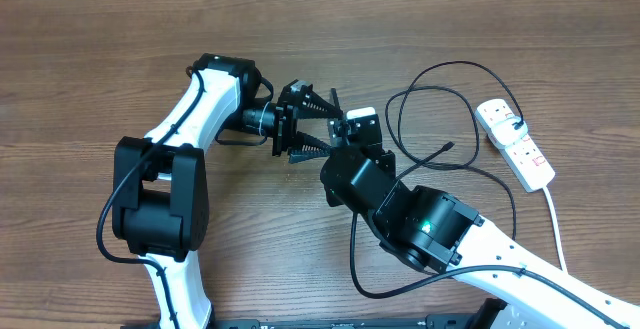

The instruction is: Plug charger to phone and switch on socket

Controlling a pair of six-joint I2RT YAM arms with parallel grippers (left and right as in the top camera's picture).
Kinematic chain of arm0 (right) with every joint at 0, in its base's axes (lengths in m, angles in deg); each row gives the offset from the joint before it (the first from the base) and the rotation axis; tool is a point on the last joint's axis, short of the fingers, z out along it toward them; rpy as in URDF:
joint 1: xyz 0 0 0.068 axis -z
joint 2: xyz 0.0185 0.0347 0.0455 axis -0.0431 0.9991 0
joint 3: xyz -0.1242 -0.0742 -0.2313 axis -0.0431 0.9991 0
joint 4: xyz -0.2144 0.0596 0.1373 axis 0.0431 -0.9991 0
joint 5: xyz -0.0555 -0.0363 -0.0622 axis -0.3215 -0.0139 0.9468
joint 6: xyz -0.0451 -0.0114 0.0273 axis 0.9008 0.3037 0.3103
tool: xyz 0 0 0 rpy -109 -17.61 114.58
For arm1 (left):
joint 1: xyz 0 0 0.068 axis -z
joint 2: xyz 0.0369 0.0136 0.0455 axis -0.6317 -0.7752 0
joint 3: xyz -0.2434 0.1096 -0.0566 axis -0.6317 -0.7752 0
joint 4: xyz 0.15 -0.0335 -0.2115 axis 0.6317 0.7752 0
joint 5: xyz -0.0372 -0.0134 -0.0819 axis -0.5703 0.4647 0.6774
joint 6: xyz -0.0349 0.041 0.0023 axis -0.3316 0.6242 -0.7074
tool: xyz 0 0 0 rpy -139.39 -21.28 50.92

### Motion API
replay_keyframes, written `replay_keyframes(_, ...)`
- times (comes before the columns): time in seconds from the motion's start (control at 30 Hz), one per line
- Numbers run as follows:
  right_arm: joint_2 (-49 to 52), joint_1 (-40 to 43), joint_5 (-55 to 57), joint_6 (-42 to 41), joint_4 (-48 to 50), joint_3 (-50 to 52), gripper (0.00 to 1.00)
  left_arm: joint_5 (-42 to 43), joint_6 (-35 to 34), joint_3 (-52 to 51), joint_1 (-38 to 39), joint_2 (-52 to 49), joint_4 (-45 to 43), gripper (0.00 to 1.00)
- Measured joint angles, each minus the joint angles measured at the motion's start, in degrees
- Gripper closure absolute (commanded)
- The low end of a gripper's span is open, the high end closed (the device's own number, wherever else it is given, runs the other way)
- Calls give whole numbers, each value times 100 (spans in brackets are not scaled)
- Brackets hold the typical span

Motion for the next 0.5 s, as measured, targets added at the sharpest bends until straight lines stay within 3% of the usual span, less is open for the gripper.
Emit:
replay_keyframes(0.27,0,48,79,-107,22,28,95,4,7,0,-68,0,-4,43)
replay_keyframes(0.43,0,48,98,-114,83,46,96,28,11,0,-72,0,-13,0)
replay_keyframes(0.5,2,44,-11,-81,223,57,96,48,-28,7,-63,0,-24,0)
